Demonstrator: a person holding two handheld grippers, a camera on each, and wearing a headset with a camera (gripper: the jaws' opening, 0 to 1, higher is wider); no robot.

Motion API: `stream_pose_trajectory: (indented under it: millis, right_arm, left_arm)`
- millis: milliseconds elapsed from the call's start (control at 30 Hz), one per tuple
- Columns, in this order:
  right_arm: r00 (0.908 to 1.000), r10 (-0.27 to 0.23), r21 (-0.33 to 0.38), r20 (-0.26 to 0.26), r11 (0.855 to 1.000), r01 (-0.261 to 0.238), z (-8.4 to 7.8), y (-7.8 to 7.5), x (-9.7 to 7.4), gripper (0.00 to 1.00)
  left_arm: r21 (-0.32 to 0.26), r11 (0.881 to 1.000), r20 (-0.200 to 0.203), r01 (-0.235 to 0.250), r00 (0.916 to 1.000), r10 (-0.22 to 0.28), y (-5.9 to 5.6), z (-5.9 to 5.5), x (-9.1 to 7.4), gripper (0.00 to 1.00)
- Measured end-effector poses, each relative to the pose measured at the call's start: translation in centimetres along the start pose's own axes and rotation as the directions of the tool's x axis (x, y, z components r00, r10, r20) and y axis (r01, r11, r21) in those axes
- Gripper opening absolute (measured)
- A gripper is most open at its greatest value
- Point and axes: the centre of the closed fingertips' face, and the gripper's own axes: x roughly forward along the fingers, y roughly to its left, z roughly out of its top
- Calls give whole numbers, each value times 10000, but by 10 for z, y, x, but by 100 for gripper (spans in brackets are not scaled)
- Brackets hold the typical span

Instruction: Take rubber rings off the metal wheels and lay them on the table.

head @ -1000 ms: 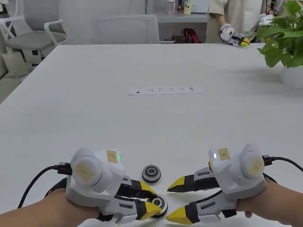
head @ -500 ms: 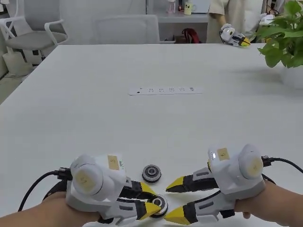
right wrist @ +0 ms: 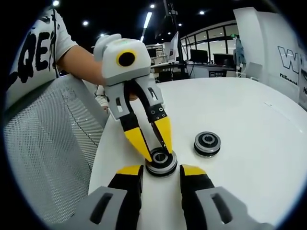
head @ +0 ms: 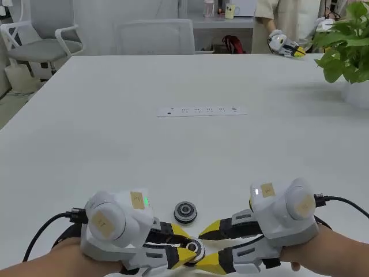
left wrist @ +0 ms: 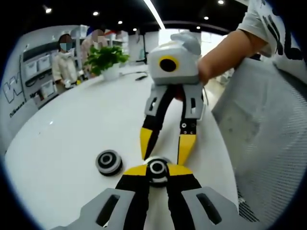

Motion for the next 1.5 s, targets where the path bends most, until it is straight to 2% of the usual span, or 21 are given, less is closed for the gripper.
stream_pose_trajectory:
  millis: [500, 567, 933, 1100, 1300, 1500]
  right_arm:
    - [9998, -181, 277, -71, 9994, 183, -1, -2, 0, 23]
    - [9998, -155, 491, -160, 9987, 163, -3, -2, -1, 22]
    - [9990, -194, 647, -401, 9977, 220, -10, -3, -7, 8]
    - [9991, -181, 810, -395, 9965, 213, -10, -3, -8, 6]
    - [9989, -260, 1312, -385, 9909, 309, -9, -6, -9, 0]
    - [9988, -315, 1663, -369, 9854, 373, -9, -7, -10, 0]
  left_arm:
    - [47, 10000, 37, -67, 10000, 67, 1, 0, -1, 14]
    - [37, 10000, 40, -78, 10000, 78, 1, 0, -1, 14]
    - [-8, 9999, 21, -143, 9999, 143, 1, 0, 0, 14]
    - [6, 9999, 20, -158, 9999, 158, 1, 0, -1, 14]
    - [70, 9998, 6, -174, 9998, 174, 1, 0, -1, 14]
    - [114, 9997, -2, -197, 9998, 197, 1, 0, -1, 14]
